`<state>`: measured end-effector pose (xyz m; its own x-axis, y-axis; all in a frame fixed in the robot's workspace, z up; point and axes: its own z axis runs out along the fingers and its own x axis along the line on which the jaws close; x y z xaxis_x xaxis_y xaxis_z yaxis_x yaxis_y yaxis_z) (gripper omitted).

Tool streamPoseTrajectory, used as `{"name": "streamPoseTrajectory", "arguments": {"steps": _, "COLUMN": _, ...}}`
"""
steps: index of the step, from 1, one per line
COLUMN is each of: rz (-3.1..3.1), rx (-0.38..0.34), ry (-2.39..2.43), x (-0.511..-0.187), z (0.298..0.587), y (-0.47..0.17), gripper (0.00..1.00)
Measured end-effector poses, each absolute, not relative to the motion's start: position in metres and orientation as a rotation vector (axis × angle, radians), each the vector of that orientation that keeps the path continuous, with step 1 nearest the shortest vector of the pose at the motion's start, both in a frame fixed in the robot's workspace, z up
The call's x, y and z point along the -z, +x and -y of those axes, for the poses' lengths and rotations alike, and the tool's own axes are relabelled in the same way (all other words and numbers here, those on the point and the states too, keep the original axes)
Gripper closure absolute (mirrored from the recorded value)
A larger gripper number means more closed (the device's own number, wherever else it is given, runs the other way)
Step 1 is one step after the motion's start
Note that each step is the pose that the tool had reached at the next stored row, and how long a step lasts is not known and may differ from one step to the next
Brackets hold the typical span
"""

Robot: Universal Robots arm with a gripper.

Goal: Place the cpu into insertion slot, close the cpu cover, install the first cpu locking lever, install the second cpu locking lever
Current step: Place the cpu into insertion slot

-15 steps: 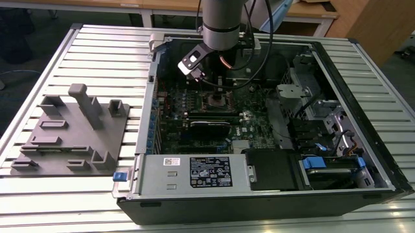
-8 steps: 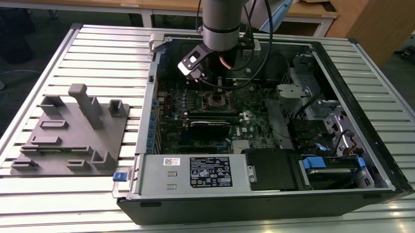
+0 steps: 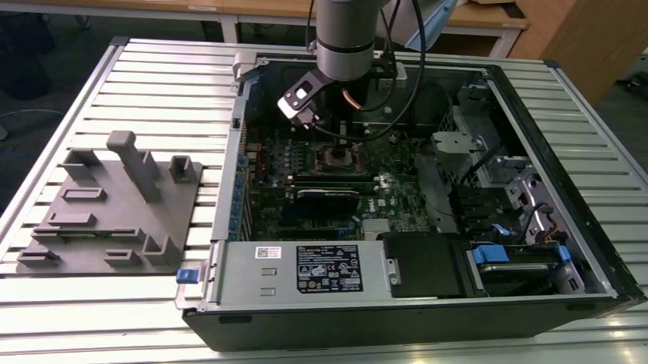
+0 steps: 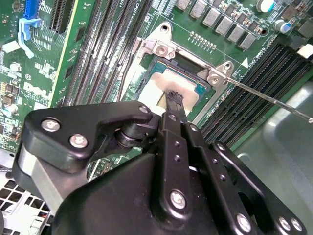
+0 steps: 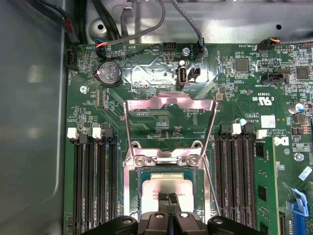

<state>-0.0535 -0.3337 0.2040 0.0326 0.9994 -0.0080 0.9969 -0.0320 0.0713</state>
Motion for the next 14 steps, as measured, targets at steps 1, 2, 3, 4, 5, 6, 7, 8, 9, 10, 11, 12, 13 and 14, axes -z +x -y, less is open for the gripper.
{"name": "streamPoseTrajectory", "arguments": {"steps": 1, "rz": -2.145, "rx": -0.068, "ry": 2.216, "x": -0.204, "z": 0.3337, "y": -0.0535, "gripper": 0.9}}
{"name": "streamPoseTrajectory", "arguments": {"steps": 2, "rz": -2.145, "rx": -0.068, "ry": 2.216, "x": -0.204, "z": 0.3337, "y": -0.0535, "gripper": 0.9}}
{"name": "streamPoseTrajectory", "arguments": {"steps": 3, "rz": -2.145, "rx": -0.068, "ry": 2.216, "x": -0.2038, "z": 0.3337, "y": -0.0535, "gripper": 0.9}}
{"name": "streamPoseTrajectory", "arguments": {"steps": 4, "rz": -2.145, "rx": -0.068, "ry": 2.216, "x": -0.2028, "z": 0.3336, "y": -0.0534, "gripper": 0.9}}
{"name": "streamPoseTrajectory", "arguments": {"steps": 5, "rz": -2.145, "rx": -0.068, "ry": 2.216, "x": -0.2017, "z": 0.3337, "y": -0.0535, "gripper": 0.9}}
{"name": "streamPoseTrajectory", "arguments": {"steps": 6, "rz": -2.145, "rx": -0.068, "ry": 2.216, "x": -0.2015, "z": 0.3337, "y": -0.0535, "gripper": 0.9}}
{"name": "streamPoseTrajectory", "arguments": {"steps": 7, "rz": -2.145, "rx": -0.068, "ry": 2.216, "x": -0.2016, "z": 0.3337, "y": -0.0535, "gripper": 0.9}}
{"name": "streamPoseTrajectory", "arguments": {"steps": 8, "rz": -2.145, "rx": -0.068, "ry": 2.216, "x": -0.2016, "z": 0.3337, "y": -0.0535, "gripper": 0.9}}
{"name": "streamPoseTrajectory", "arguments": {"steps": 9, "rz": -2.145, "rx": -0.068, "ry": 2.216, "x": -0.2016, "z": 0.3337, "y": -0.0535, "gripper": 0.9}}
{"name": "streamPoseTrajectory", "arguments": {"steps": 10, "rz": -2.145, "rx": -0.067, "ry": 2.216, "x": -0.2015, "z": 0.3337, "y": -0.0535, "gripper": 0.9}}
{"name": "streamPoseTrajectory", "arguments": {"steps": 11, "rz": -2.145, "rx": -0.068, "ry": 2.216, "x": -0.2009, "z": 0.3337, "y": -0.0535, "gripper": 0.9}}
{"name": "streamPoseTrajectory", "arguments": {"steps": 12, "rz": -2.145, "rx": -0.068, "ry": 2.216, "x": -0.1996, "z": 0.3337, "y": -0.0535, "gripper": 0.9}}
{"name": "streamPoseTrajectory", "arguments": {"steps": 13, "rz": -2.145, "rx": -0.066, "ry": 2.216, "x": -0.199, "z": 0.3338, "y": -0.0536, "gripper": 0.9}}
{"name": "streamPoseTrajectory", "arguments": {"steps": 14, "rz": -2.145, "rx": -0.066, "ry": 2.216, "x": -0.1989, "z": 0.3338, "y": -0.0536, "gripper": 0.9}}
